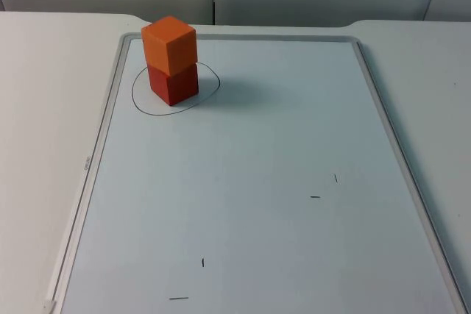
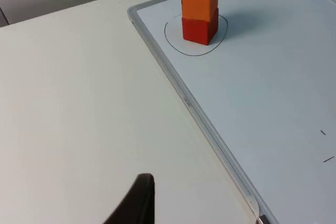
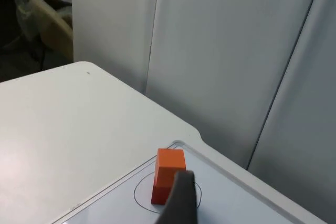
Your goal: Pick up one cube with the left hand and another cube with the right hand. First place the cube in the right hand at the target position, then stack the cube in the left hand on top.
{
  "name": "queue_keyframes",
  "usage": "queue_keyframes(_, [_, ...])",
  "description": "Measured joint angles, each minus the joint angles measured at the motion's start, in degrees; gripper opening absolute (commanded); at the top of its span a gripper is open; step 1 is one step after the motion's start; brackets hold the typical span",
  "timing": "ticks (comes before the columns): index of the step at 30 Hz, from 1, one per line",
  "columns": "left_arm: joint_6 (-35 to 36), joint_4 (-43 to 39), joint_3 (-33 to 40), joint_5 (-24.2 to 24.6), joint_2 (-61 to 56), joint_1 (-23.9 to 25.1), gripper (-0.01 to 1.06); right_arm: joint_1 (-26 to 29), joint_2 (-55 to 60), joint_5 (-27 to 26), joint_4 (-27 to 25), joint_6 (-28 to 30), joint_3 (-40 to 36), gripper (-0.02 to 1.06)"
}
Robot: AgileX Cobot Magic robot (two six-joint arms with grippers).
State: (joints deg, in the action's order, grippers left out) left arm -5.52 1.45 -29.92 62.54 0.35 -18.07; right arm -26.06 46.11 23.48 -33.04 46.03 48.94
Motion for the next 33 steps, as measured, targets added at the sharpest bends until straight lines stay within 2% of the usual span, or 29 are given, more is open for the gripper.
queue_keyframes(10, [3.9,-2.9,0.0,-0.2,-0.1,0.0,1.05,0.0,-0.2,1.7,-0.1,-0.8,0.0,0.73])
queue_keyframes(25, [4.1,-3.0,0.0,-0.2,-0.1,0.0,1.05,0.0,-0.2,2.7,-0.1,-1.0,0.0,0.73])
queue_keyframes(33, [4.1,-3.0,0.0,-0.2,-0.1,0.0,1.05,0.0,-1.4,7.6,-0.1,-1.1,0.0,0.73])
